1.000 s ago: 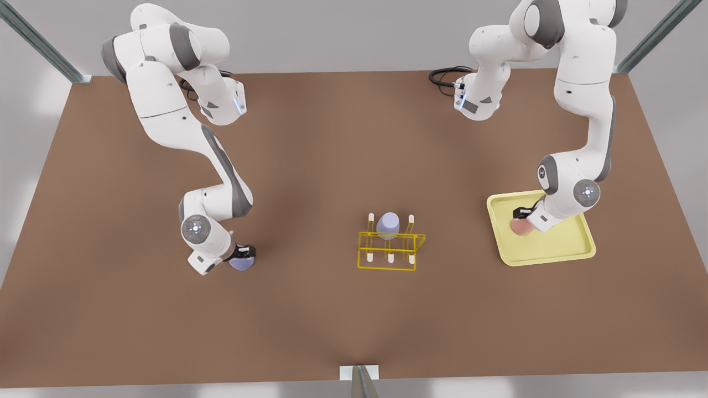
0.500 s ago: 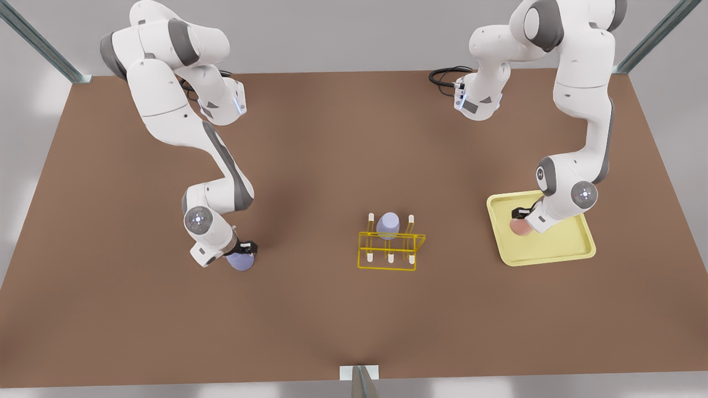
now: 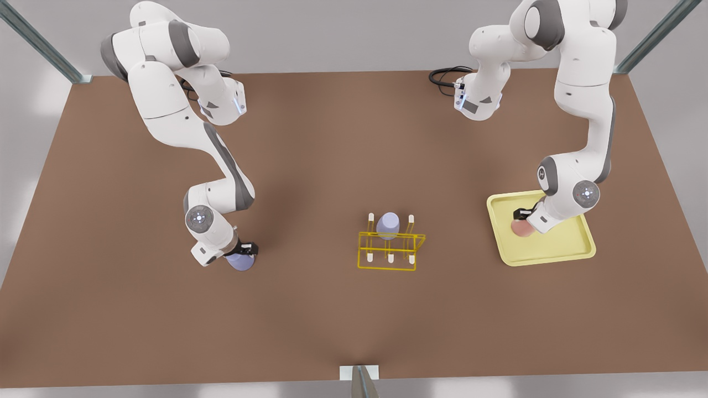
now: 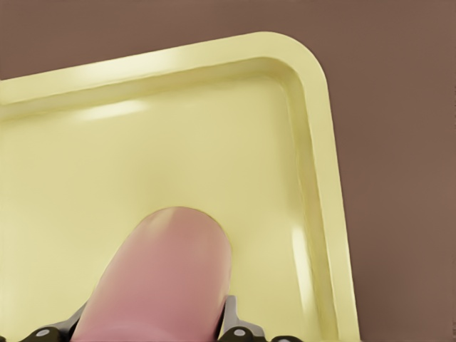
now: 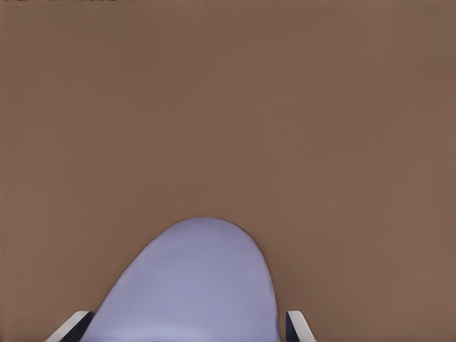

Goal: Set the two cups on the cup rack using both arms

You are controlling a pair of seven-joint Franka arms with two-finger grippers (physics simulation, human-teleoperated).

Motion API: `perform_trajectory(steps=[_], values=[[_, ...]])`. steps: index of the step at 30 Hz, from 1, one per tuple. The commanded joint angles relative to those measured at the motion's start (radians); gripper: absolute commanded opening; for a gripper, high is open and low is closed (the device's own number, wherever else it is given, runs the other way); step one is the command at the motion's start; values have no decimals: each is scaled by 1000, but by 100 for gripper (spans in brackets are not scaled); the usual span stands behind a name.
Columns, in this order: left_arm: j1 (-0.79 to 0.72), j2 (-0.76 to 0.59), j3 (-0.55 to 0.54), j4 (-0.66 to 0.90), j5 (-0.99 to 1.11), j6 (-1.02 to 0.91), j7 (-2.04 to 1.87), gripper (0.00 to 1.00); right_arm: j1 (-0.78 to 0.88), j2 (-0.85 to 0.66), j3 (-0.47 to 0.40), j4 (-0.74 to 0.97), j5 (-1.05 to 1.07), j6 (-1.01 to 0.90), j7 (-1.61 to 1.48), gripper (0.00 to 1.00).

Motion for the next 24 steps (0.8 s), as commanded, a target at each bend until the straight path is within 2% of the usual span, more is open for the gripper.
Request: perform_trajectory(steps=[1, 4, 6, 8, 10, 13, 17, 22, 24], values=[[0, -8, 0, 0, -4, -8, 9, 77, -1, 0, 0, -1, 2, 11, 11, 100], [-12, -85, 1, 8, -4, -127, 4, 78, 1, -2, 0, -7, 2, 9, 11, 98], [-13, -105, 1, 49, -6, -210, -11, 78, -1, -2, 0, -7, 2, 5, 9, 87], [-55, -110, -2, 172, -72, -370, -106, 78, -1, -6, 0, -7, 2, 2, 5, 83], [-55, -76, -66, 292, -109, -457, -187, 78, -1, -13, 0, -6, 2, -1, 0, 83], [-56, -51, -201, 391, -109, -459, -406, 78, -1, -14, 0, -6, 2, -3, -2, 83], [-59, 105, -353, 622, -103, -459, -753, 78, -1, -8, 1, 3, 2, -1, -2, 83], [-118, 257, -378, 844, -100, -459, -884, 78, 1, -25, 6, 8, 2, -3, -8, 83], [-153, 288, -378, 882, -98, -459, -924, 78, -1, -45, 49, 17, 9, -1, -8, 83]])
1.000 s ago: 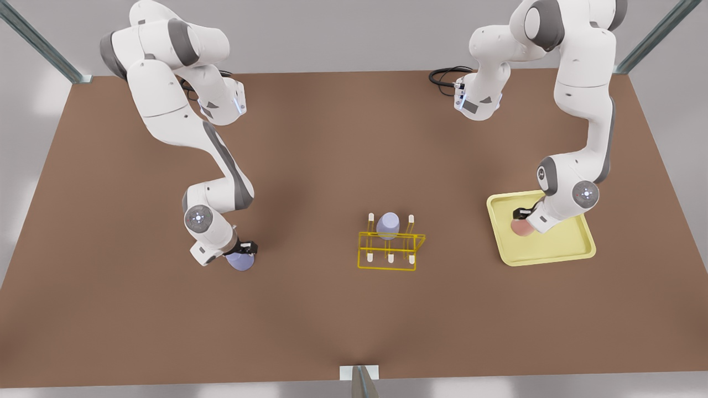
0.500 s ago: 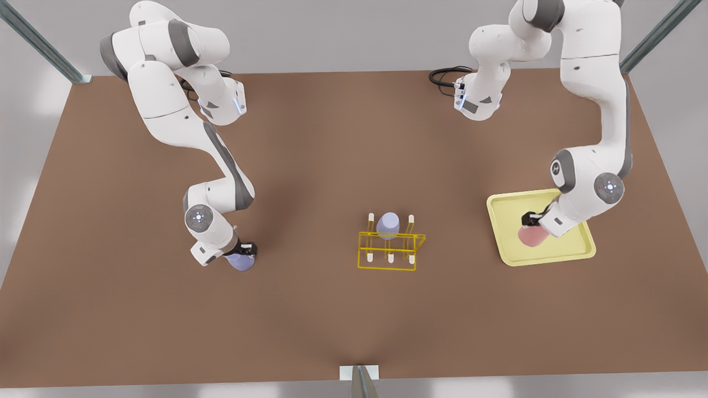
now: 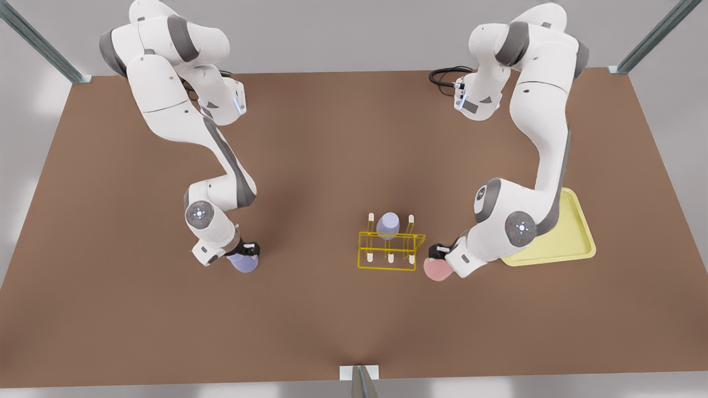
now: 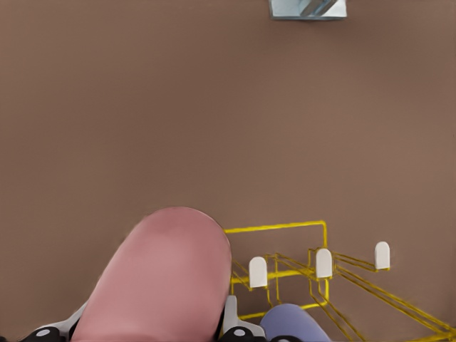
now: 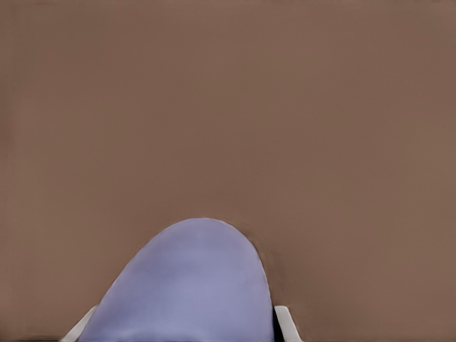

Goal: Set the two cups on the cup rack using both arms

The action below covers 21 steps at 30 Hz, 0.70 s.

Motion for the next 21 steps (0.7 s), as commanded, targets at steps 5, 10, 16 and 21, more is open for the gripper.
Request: perform_trajectory(steps=[5, 10, 16, 21], values=[[-65, 23, -1, 20, 0, -35, -507, 78, 1, -9, 156, 89, 120, -1, 6, 83], [-93, 43, 6, 20, 5, -27, -511, 86, 73, 39, 211, 255, 277, -6, 15, 83], [-95, 43, 7, 17, 20, -27, -511, 100, 130, 155, 232, 454, 334, -12, 20, 82], [-75, 22, 9, 192, 127, -380, -511, 100, 130, 223, 281, 559, 344, -12, 14, 82]])
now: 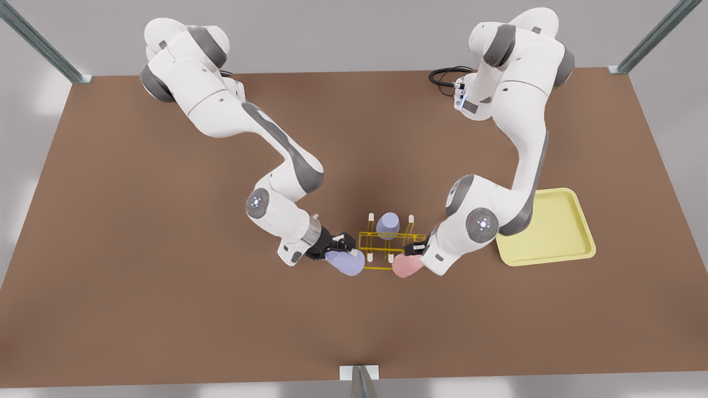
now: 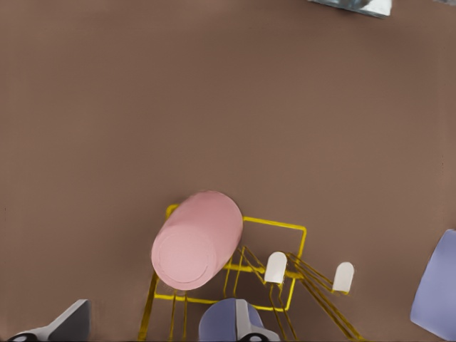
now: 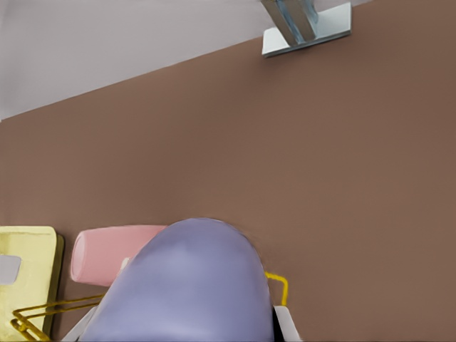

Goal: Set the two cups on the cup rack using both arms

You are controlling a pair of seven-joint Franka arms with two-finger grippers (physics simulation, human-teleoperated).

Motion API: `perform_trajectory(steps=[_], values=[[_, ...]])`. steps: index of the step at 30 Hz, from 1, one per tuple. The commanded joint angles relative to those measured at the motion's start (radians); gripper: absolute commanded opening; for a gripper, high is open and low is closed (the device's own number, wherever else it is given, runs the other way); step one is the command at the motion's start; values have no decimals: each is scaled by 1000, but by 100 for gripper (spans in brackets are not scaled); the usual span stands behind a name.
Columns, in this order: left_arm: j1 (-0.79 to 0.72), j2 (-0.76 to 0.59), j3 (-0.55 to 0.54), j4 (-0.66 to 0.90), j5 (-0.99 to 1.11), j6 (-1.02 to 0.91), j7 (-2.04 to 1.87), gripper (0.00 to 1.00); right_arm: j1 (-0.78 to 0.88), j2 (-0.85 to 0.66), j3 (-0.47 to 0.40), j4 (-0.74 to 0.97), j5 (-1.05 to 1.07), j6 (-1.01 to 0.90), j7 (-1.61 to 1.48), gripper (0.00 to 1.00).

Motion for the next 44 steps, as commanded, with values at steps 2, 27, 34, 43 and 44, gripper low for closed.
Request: perform_trajectory(steps=[2, 27, 34, 43, 44], values=[[54, -58, 0, 149, 65, -435, -160, 100, -1, 37, 36, 35, 4, -5, 5, 82], [141, -662, 22, -408, 158, -443, 444, 100, -116, 23, 6, 167, -35, -432, -20, 100], [149, -662, 22, -409, 145, -450, 444, 100, -452, -213, -165, 178, -421, -945, -428, 100], [149, -664, 22, -411, 143, -456, 444, 100, -460, -500, -172, 74, -390, -1151, -422, 100], [149, -664, 22, -411, 143, -461, 444, 100, -460, -502, -172, 68, -388, -1148, -423, 100]])
